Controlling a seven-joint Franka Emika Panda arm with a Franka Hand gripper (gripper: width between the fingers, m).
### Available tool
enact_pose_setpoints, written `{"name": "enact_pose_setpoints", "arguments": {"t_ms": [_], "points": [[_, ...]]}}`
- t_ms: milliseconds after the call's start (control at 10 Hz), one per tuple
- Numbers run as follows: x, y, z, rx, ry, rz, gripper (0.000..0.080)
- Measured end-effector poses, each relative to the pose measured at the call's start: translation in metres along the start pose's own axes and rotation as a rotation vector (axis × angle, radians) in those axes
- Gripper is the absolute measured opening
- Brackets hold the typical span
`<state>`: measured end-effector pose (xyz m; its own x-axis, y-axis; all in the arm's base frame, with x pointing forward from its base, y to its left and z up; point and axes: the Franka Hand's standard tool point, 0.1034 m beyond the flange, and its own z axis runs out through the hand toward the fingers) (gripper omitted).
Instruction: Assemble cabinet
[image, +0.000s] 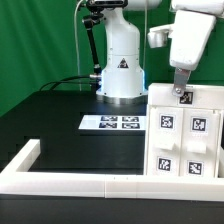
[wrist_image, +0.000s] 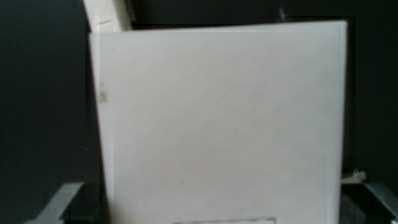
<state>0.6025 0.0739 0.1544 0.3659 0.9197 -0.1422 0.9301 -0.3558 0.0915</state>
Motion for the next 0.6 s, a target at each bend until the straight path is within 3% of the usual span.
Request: {"name": "enact_pose_setpoints", "arguments": {"t_ms": [400,600], "points": [[-0.0029,-0.0083,0.0005,0.034,-0.021,0.253,0.0560],[-0.0028,-0.0111,-0.0004,0.036,-0.024,0.289,0.0560]]}}
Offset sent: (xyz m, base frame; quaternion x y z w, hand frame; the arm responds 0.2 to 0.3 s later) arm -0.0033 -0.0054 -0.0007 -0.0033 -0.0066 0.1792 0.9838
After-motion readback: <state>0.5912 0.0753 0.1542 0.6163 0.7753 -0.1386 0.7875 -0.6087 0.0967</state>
